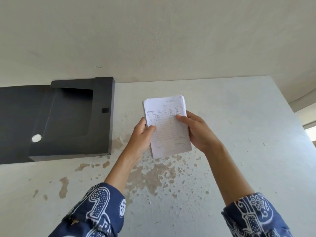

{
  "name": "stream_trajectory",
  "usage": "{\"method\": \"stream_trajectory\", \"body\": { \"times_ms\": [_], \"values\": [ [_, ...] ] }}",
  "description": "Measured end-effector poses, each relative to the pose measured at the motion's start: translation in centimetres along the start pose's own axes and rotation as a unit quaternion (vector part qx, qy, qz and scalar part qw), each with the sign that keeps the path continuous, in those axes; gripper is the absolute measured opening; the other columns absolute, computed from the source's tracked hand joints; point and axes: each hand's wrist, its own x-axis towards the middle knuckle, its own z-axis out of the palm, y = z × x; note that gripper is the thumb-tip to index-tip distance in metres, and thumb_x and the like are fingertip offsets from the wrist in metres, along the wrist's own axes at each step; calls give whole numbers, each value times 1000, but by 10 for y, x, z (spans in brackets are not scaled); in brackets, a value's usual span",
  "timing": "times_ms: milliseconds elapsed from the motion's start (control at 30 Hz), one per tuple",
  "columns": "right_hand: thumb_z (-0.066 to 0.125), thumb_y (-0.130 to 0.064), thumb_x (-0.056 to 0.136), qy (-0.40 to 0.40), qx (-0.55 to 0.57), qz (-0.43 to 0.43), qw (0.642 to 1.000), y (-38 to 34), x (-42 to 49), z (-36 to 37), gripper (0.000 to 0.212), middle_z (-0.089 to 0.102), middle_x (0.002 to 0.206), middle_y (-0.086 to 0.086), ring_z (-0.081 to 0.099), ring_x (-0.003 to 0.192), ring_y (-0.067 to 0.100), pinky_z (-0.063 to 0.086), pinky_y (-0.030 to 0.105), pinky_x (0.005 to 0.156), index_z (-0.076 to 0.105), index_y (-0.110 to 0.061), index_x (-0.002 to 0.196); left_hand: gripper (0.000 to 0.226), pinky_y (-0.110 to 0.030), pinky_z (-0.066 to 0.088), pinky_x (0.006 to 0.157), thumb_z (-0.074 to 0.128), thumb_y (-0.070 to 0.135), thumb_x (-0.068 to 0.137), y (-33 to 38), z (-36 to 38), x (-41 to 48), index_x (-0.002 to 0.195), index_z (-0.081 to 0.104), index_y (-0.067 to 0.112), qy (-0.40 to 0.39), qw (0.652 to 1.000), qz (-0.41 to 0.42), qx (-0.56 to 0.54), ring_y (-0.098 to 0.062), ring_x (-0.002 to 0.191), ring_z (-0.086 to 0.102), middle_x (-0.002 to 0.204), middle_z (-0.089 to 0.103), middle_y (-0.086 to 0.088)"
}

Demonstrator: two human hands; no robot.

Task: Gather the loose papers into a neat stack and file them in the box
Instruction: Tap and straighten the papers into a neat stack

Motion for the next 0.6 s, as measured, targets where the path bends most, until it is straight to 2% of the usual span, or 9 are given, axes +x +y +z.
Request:
{"method": "stream_trajectory", "body": {
  "times_ms": [67, 133, 267, 333, 433, 500, 600],
  "values": [
    [47, -13, 96, -14, 19, 6, 1000, 2, 1, 0, 26, 70, 114, 6, 67, 101, 20, 54, 37, 89, 63, -12, 117, 25, -26, 49, 83, 41, 12, 97, -2, 1, 2, 119, 51, 15, -1, 1000, -7, 1, -14, 105, 60, 115, 63, 1],
    [46, -11, 97, -5, 7, 8, 1000, 7, 3, 1, 27, 69, 114, 5, 66, 101, 21, 51, 39, 91, 61, -14, 119, 20, -24, 49, 78, 40, 14, 97, -4, 3, 6, 117, 46, 13, 14, 1000, -7, 2, -14, 102, 59, 114, 61, 1],
    [36, -2, 94, 59, -124, -17, 990, 18, 12, 12, 27, 60, 117, 9, 56, 107, 26, 47, 38, 90, 48, -8, 118, 16, -23, 46, 74, 34, 15, 100, -2, 11, 16, 115, 31, 16, 46, 999, 15, 25, -9, 95, 54, 112, 52, 2],
    [32, 2, 90, 74, -167, -42, 982, 20, 17, 16, 26, 56, 112, 15, 52, 102, 28, 47, 40, 88, 44, -4, 112, 18, -19, 44, 68, 33, 17, 100, 1, 15, 21, 116, 30, 11, 64, 996, 32, 59, -8, 88, 52, 108, 50, 2],
    [33, 8, 88, 90, -145, -114, 979, 15, 25, 17, 33, 57, 116, 23, 56, 102, 29, 50, 43, 89, 50, -6, 112, 20, -15, 50, 61, 37, 16, 100, 4, 14, 33, 117, 36, 7, 106, 986, 91, 89, -5, 85, 54, 106, 52, 0],
    [37, 9, 91, 94, -133, -159, 974, 9, 31, 16, 38, 61, 115, 19, 58, 109, 29, 51, 39, 91, 54, -14, 116, 23, -9, 52, 64, 41, 13, 99, 5, 11, 42, 122, 40, 8, 120, 978, 139, 94, -2, 89, 55, 110, 53, -2],
    [39, 7, 91, 103, -150, -195, 964, 5, 45, 14, 39, 61, 115, 19, 56, 111, 31, 49, 39, 94, 53, -11, 123, 30, -4, 47, 72, 45, 11, 97, 5, 7, 55, 126, 41, 7, 125, 970, 184, 94, -3, 96, 55, 112, 54, -3]
  ]
}}
